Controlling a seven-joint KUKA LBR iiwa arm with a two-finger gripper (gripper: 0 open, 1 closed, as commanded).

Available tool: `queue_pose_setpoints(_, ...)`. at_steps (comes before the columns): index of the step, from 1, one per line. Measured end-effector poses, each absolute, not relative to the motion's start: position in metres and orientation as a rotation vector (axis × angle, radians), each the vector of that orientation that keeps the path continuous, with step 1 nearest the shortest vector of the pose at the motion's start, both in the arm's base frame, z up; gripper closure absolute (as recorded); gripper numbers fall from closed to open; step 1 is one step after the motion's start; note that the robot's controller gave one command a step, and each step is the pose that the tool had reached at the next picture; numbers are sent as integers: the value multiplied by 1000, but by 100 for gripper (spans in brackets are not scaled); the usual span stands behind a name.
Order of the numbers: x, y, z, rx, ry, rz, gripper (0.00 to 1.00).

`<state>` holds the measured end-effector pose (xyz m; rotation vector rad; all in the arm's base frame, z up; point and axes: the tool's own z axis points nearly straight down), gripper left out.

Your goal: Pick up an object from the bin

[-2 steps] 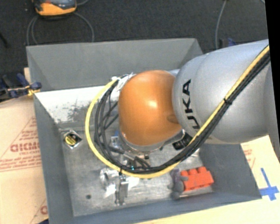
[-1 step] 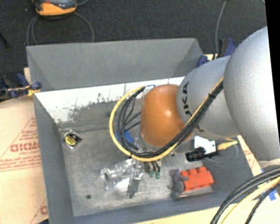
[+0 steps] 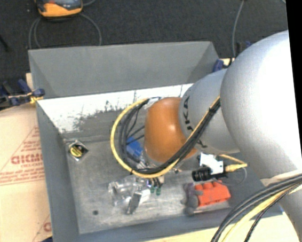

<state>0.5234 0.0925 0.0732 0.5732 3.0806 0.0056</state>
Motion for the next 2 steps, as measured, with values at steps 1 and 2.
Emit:
queue_pose_setpoints(1,527,91,76,578,3067,10,100)
queue_pose_setpoints(2,541,94,229,480,3096,5,100)
